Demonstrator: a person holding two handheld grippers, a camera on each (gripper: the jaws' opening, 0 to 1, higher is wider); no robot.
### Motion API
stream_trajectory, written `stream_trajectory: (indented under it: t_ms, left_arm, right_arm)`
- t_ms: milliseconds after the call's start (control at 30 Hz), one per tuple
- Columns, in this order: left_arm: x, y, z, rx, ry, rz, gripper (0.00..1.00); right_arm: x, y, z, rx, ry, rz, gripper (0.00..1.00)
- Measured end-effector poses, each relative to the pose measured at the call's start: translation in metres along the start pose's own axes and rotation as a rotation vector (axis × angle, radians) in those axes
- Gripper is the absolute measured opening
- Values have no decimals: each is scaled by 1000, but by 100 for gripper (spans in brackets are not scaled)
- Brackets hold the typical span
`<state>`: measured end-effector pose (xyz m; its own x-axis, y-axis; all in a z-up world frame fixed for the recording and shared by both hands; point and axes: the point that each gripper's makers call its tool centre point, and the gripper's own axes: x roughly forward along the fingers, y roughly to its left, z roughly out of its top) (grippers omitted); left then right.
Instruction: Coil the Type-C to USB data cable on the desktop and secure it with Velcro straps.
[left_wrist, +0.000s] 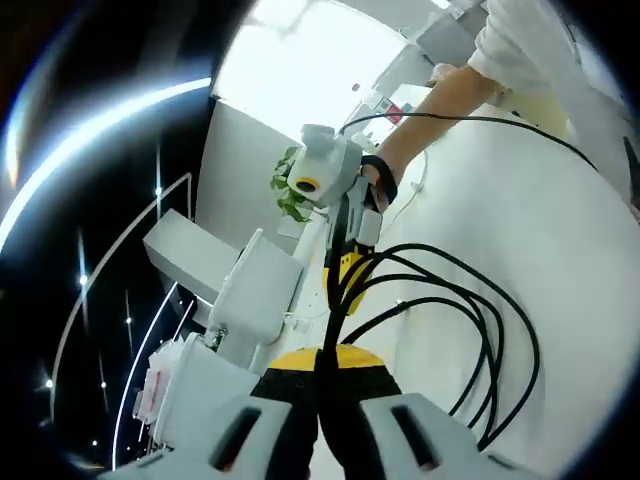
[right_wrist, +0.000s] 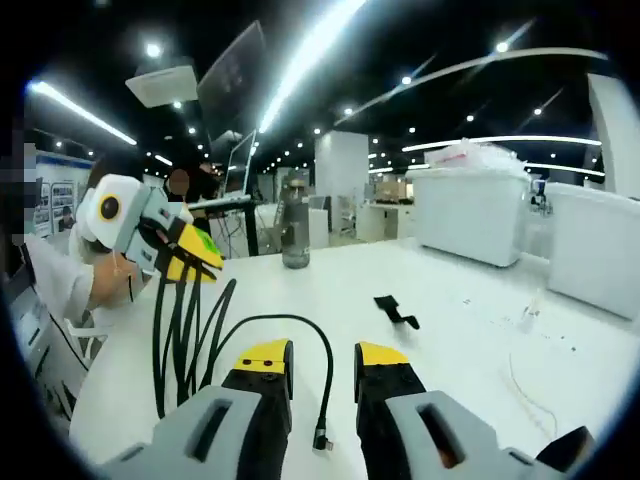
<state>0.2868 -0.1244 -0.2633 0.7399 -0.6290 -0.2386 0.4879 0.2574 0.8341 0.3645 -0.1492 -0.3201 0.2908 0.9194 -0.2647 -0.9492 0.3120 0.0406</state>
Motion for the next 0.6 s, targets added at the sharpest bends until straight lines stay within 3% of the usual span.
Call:
stream_trajectory:
  t_ms: [67,133,167,200,233,300,400,500,600]
  left_arm:
    - [-2,0,2,18,-3,5,4]
    - [-3,-1,5,26,-10,2,4]
    - [-3,-1,6,32,-14,2,4]
    - [-3,-1,6,33,-15,0,4]
    - [-4,-2,5,31,-13,-2,4]
    - [-4,-1,1,28,-9,3,4]
    - [-3,0,-10,11,2,11,4]
    - [0,0,-16,3,7,24,4]
    - [1,0,-17,17,10,34,5]
  right_arm:
    - [16,-4,-13,-44,72,-13,28]
    - [29,-10,-17,-40,79,-21,21]
    - [34,-12,-20,-43,95,-25,16]
    - [36,-12,-23,-70,111,-34,3]
    - [36,-11,-21,-73,100,-38,3]
    - [32,9,-4,-22,14,72,2]
    - [18,26,15,10,-80,152,2]
    - [9,40,19,17,-88,208,2]
    - [3,47,22,0,-88,218,2]
